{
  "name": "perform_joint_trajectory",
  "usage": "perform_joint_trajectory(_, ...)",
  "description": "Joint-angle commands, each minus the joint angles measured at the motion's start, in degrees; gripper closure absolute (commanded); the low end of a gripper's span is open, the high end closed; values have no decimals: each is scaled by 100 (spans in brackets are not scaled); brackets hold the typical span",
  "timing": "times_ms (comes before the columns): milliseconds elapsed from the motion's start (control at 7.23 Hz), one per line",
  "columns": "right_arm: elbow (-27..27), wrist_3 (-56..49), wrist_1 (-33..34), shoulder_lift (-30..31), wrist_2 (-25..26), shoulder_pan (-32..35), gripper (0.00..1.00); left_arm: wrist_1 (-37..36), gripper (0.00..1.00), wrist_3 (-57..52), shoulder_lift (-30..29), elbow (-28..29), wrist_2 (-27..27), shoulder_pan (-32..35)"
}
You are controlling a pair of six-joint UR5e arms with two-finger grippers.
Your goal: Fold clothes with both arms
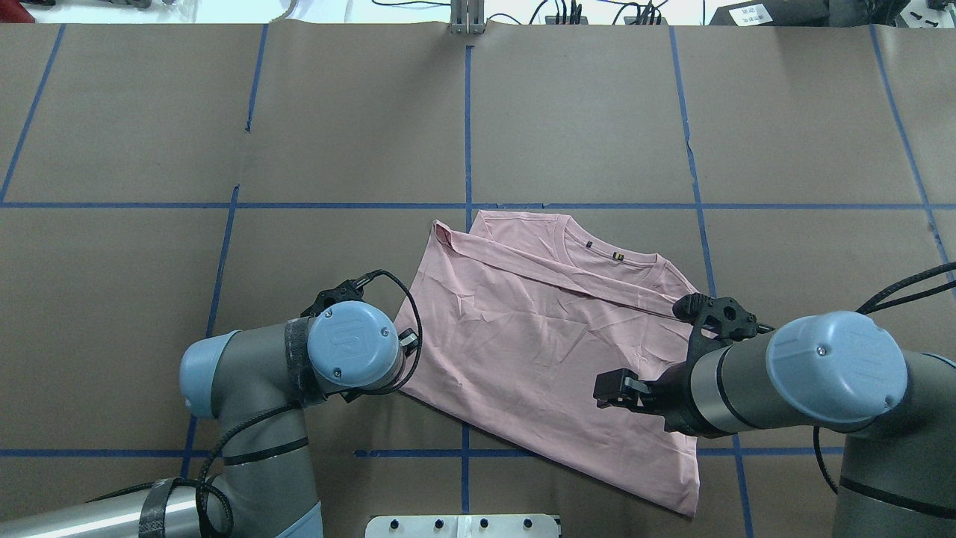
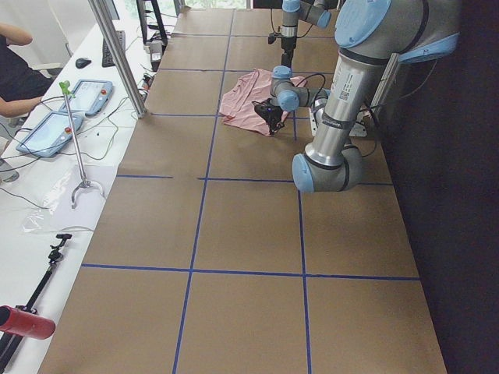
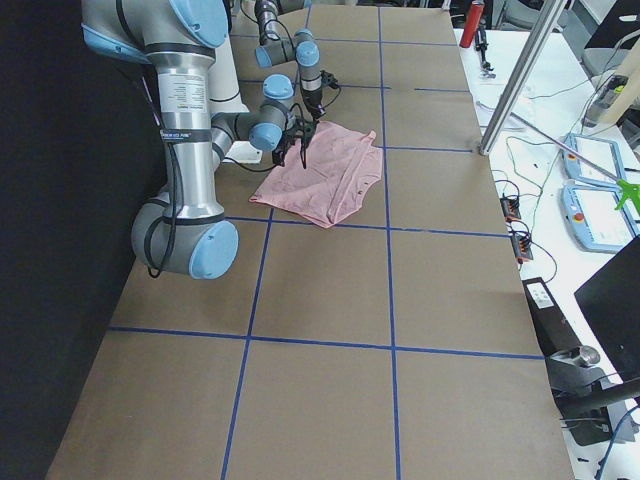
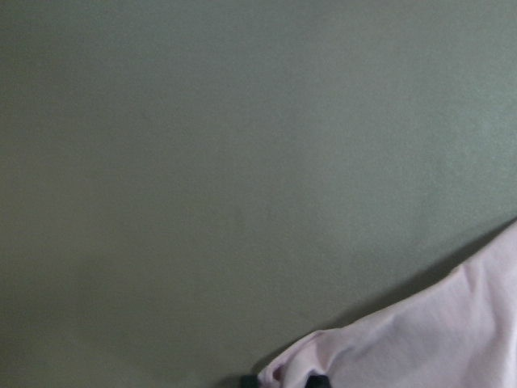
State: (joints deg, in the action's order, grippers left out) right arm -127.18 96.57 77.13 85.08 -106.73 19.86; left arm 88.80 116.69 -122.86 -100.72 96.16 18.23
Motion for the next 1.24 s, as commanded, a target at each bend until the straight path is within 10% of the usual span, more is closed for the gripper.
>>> perform_joint_trajectory(0,-9,-7,-5,0,-40,97,0,6,100,-198,-10,-26,-1,231)
perform_joint_trajectory(415,26,-24,4,-114,-76,343,0,433,100,-945,-10,366,-9,1144)
perform_joint_trajectory(1107,324,-68,4,-411,12,677,0,2086,100,-2140,-1465,2939,-219,2165)
